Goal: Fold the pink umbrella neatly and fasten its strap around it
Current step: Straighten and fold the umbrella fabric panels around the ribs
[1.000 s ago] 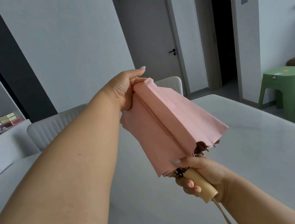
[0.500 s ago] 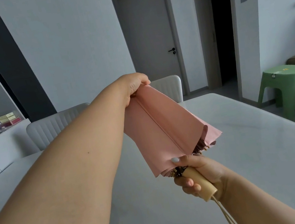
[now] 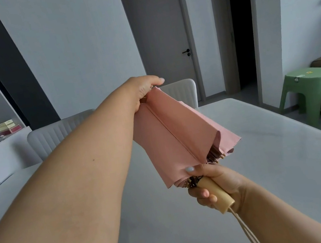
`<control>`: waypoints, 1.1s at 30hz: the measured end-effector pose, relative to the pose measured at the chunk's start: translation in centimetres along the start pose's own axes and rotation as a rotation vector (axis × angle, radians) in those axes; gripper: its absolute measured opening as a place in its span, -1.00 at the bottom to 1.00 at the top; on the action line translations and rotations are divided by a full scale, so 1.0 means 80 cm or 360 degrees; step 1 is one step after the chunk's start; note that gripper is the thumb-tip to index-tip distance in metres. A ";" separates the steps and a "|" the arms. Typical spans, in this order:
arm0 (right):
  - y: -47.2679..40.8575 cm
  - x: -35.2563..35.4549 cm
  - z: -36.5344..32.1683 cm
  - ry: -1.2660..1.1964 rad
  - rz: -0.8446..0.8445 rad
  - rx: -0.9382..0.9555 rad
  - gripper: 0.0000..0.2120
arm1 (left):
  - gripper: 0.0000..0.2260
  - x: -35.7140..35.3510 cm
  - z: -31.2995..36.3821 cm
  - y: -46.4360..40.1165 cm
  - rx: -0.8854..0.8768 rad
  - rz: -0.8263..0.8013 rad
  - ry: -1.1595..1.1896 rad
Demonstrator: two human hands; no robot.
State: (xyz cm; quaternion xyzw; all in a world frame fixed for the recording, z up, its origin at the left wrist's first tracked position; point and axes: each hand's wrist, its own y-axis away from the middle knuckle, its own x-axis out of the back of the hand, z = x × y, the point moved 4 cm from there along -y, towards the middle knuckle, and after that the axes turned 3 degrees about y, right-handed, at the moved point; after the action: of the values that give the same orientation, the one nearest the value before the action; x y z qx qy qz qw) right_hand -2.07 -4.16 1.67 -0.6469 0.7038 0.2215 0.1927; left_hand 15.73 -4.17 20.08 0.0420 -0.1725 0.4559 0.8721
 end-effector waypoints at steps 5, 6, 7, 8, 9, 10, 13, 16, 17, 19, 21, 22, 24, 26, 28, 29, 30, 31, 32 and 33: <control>0.000 0.001 0.000 0.0029 -0.0007 -0.0014 -0.77 | -0.94 0.002 0.000 -0.004 -0.0087 0.0117 0.0049; 0.001 0.001 0.000 0.0040 0.0001 -0.0019 -0.77 | -0.94 0.000 0.000 -0.003 -0.0095 0.0087 0.0035; 0.001 0.001 0.000 0.0041 0.0012 -0.0019 -0.75 | -0.93 -0.002 0.000 -0.002 -0.0105 0.0062 0.0005; 0.001 0.001 0.000 0.0035 0.0018 -0.0017 -0.74 | -0.89 -0.003 0.001 -0.001 -0.0112 0.0058 -0.0011; 0.001 0.001 -0.001 0.0033 0.0025 -0.0017 -0.73 | -0.84 -0.003 0.001 -0.001 -0.0110 0.0075 0.0004; 0.001 0.000 -0.001 0.0040 0.0029 -0.0016 -0.73 | -0.80 -0.002 0.002 -0.003 -0.0099 0.0098 0.0053; 0.001 0.003 -0.001 0.0071 0.0037 0.0011 -0.75 | -0.89 0.004 0.001 -0.004 -0.0087 0.0130 0.0124; -0.002 0.007 0.000 0.0125 0.0090 0.0092 -0.71 | -0.84 0.004 -0.002 -0.002 -0.0082 0.0081 -0.0050; -0.003 0.009 0.001 0.0144 0.0117 0.0107 -0.69 | -0.77 0.004 -0.003 -0.003 -0.0083 0.0089 -0.0077; -0.005 0.013 0.002 0.0188 0.0166 0.0122 -0.66 | -0.70 0.007 -0.005 -0.008 -0.0086 0.0123 -0.0053; -0.006 0.016 0.001 0.0257 0.0208 0.0136 -0.62 | -0.80 0.008 -0.007 -0.007 -0.0071 0.0146 -0.0012; -0.006 0.017 0.001 0.0291 0.0223 0.0140 -0.61 | -0.84 0.006 -0.008 -0.007 -0.0069 0.0139 -0.0014; -0.005 0.018 0.001 0.0337 0.0240 0.0137 -0.60 | -0.75 0.001 -0.009 -0.007 -0.0085 0.0128 -0.0056; -0.005 0.019 0.001 0.0349 0.0245 0.0130 -0.60 | -0.64 0.001 -0.010 -0.009 -0.0110 0.0161 -0.0047; -0.005 0.019 0.002 0.0357 0.0241 0.0120 -0.61 | -0.62 0.004 -0.011 -0.012 -0.0097 0.0194 0.0033; -0.006 0.019 0.002 0.0358 0.0237 0.0119 -0.62 | -0.62 0.006 -0.012 -0.014 -0.0087 0.0195 0.0055; -0.006 0.019 0.002 0.0352 0.0236 0.0119 -0.64 | -0.61 0.006 -0.014 -0.013 -0.0083 0.0179 0.0045; -0.006 0.019 0.002 0.0342 0.0236 0.0119 -0.66 | -0.61 0.005 -0.016 -0.013 -0.0088 0.0158 0.0022; -0.005 0.019 0.002 0.0336 0.0239 0.0116 -0.69 | -0.61 0.005 -0.016 -0.012 -0.0104 0.0154 0.0004; -0.005 0.019 0.002 0.0333 0.0246 0.0112 -0.72 | -0.63 0.006 -0.016 -0.011 -0.0132 0.0162 0.0008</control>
State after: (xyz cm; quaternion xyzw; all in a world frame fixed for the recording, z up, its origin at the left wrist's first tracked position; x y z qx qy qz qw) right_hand -1.82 -5.34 0.71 -0.6033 0.7750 0.1422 0.1232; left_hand 17.03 -4.04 19.13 -0.0041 -0.1909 0.4921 0.8493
